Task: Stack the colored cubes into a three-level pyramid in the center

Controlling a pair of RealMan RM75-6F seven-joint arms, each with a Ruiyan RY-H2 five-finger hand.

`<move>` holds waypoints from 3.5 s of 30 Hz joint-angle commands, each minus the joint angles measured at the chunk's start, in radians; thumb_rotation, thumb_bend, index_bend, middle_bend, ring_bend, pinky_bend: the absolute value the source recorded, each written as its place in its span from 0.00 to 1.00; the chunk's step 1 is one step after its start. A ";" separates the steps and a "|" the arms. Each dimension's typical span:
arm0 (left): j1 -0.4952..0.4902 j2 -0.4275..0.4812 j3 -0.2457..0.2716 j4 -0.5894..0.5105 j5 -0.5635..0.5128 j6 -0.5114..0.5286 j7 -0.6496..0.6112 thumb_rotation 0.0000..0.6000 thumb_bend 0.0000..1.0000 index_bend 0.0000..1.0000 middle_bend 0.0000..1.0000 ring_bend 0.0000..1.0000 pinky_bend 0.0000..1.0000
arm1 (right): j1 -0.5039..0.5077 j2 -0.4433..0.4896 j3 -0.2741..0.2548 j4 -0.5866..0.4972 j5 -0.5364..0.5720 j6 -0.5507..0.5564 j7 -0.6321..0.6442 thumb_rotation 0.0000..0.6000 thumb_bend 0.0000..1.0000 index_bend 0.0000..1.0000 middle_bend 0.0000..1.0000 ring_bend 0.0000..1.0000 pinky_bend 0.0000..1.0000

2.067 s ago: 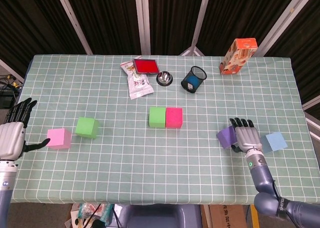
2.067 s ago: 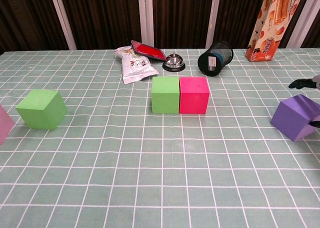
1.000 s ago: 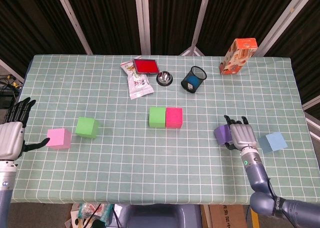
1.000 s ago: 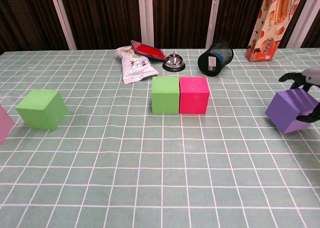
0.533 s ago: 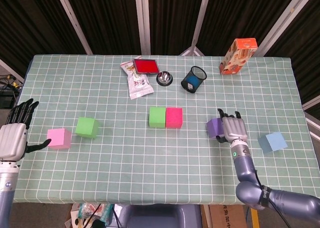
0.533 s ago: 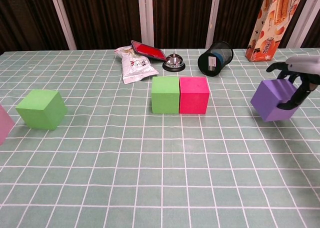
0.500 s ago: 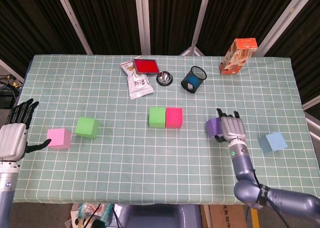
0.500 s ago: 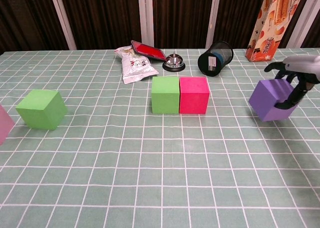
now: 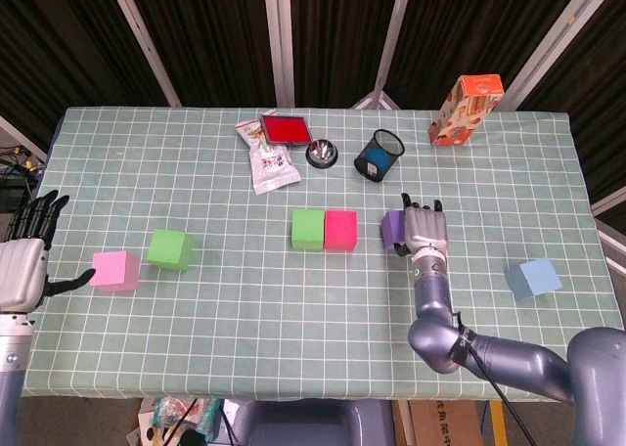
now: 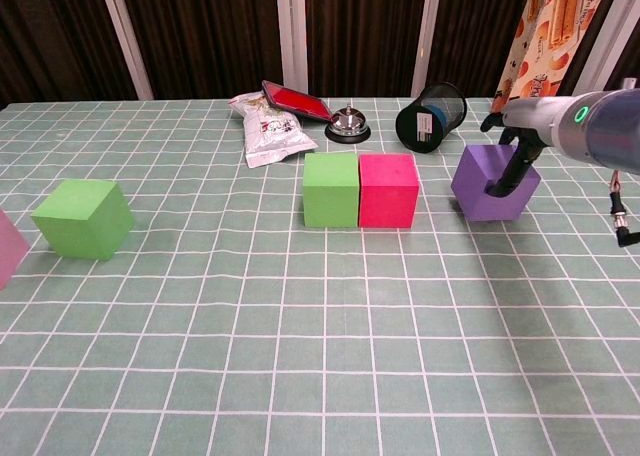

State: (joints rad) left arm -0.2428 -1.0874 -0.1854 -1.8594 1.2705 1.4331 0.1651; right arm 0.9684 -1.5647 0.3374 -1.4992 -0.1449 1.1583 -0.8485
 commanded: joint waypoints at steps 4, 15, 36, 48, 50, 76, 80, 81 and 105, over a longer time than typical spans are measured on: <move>0.000 0.002 -0.004 0.008 -0.016 -0.010 -0.010 1.00 0.09 0.00 0.00 0.00 0.01 | 0.024 -0.048 0.025 0.077 0.044 0.003 -0.019 1.00 0.34 0.00 0.40 0.24 0.00; -0.001 0.005 -0.003 0.010 -0.021 -0.019 -0.018 1.00 0.09 0.00 0.00 0.00 0.01 | 0.025 -0.066 0.037 0.075 0.056 0.011 -0.029 1.00 0.34 0.00 0.40 0.24 0.00; 0.003 0.011 -0.004 -0.007 -0.013 -0.012 -0.024 1.00 0.09 0.00 0.00 0.00 0.01 | -0.007 -0.048 0.022 0.000 -0.003 0.005 -0.008 1.00 0.34 0.00 0.11 0.01 0.00; 0.004 0.013 -0.001 -0.017 -0.003 -0.010 -0.026 1.00 0.09 0.00 0.00 0.00 0.01 | -0.031 0.019 -0.009 -0.056 -0.057 -0.075 0.013 1.00 0.34 0.00 0.19 0.05 0.00; 0.004 0.012 -0.001 -0.019 -0.001 -0.009 -0.027 1.00 0.09 0.00 0.00 0.00 0.01 | -0.036 0.024 -0.012 -0.055 -0.072 -0.081 0.025 1.00 0.34 0.00 0.23 0.08 0.00; 0.004 0.010 -0.001 -0.020 -0.002 -0.011 -0.028 1.00 0.09 0.00 0.00 0.00 0.01 | -0.050 0.029 -0.036 -0.024 -0.170 -0.105 0.127 1.00 0.34 0.00 0.38 0.24 0.00; 0.004 0.009 -0.002 -0.018 -0.003 -0.011 -0.029 1.00 0.09 0.00 0.00 0.00 0.01 | -0.047 0.024 -0.034 -0.021 -0.179 -0.101 0.136 1.00 0.34 0.00 0.38 0.24 0.00; 0.004 0.009 -0.002 -0.017 -0.004 -0.011 -0.029 1.00 0.09 0.00 0.00 0.00 0.01 | -0.045 0.022 -0.034 -0.019 -0.180 -0.101 0.136 1.00 0.34 0.00 0.38 0.24 0.00; 0.002 0.007 -0.005 -0.007 -0.016 -0.018 -0.037 1.00 0.09 0.00 0.00 0.00 0.01 | -0.020 -0.039 -0.034 0.030 -0.183 -0.090 0.141 1.00 0.34 0.00 0.38 0.24 0.00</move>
State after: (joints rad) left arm -0.2404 -1.0802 -0.1903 -1.8664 1.2547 1.4155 0.1277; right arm 0.9478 -1.6029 0.3038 -1.4690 -0.3286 1.0680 -0.7071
